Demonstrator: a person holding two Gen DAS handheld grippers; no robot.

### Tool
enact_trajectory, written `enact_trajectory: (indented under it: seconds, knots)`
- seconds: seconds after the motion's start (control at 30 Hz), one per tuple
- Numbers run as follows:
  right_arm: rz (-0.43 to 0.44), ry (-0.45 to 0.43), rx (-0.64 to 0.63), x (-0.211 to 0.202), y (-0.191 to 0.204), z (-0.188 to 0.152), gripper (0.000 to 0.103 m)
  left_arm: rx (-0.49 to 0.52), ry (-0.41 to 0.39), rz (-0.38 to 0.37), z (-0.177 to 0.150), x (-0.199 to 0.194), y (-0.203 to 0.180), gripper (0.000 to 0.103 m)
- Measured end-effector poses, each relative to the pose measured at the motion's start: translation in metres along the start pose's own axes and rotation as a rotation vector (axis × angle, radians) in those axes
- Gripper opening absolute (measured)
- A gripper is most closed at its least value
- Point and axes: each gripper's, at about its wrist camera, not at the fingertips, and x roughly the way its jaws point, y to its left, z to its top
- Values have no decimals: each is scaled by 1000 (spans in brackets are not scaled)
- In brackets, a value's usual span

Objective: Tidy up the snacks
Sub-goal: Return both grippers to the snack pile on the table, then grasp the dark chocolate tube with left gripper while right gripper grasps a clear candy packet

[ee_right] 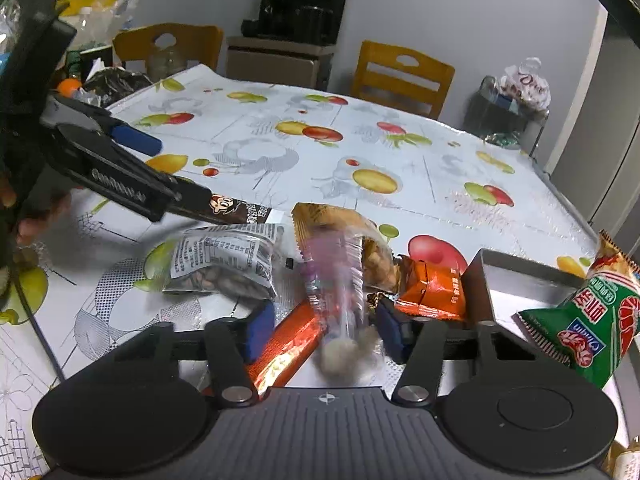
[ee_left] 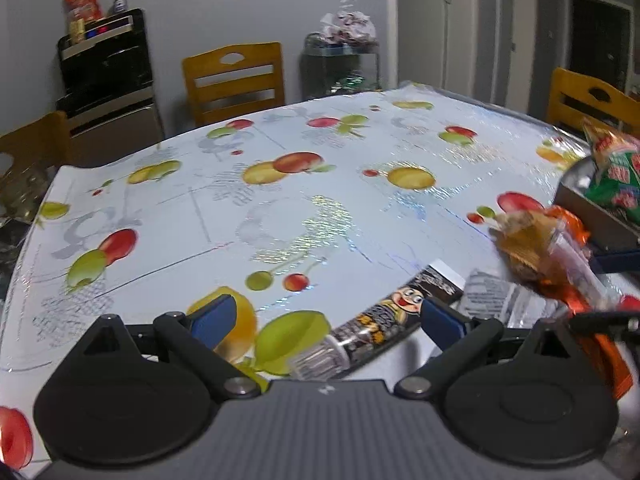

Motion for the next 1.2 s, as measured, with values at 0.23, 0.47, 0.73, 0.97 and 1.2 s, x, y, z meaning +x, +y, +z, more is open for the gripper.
enact_trajectory:
  seconds: [0.23, 0.47, 0.73, 0.97, 1.2]
  knots:
    - [21, -12, 47, -7, -9, -2, 26, 45, -1, -33, -5, 6, -10, 99]
    - [57, -14, 71, -17, -11, -6, 25, 34, 21, -43, -5, 11, -8, 88]
    - [76, -15, 83, -31, -13, -14, 25, 59, 61, -153, -6, -2, -12, 65]
    - [91, -13, 89, -39, -15, -22, 25, 69, 75, -216, -8, -8, -22, 65]
    - [97, -12, 112, -42, -19, -30, 25, 7, 51, -106, -6, -1, -28, 67]
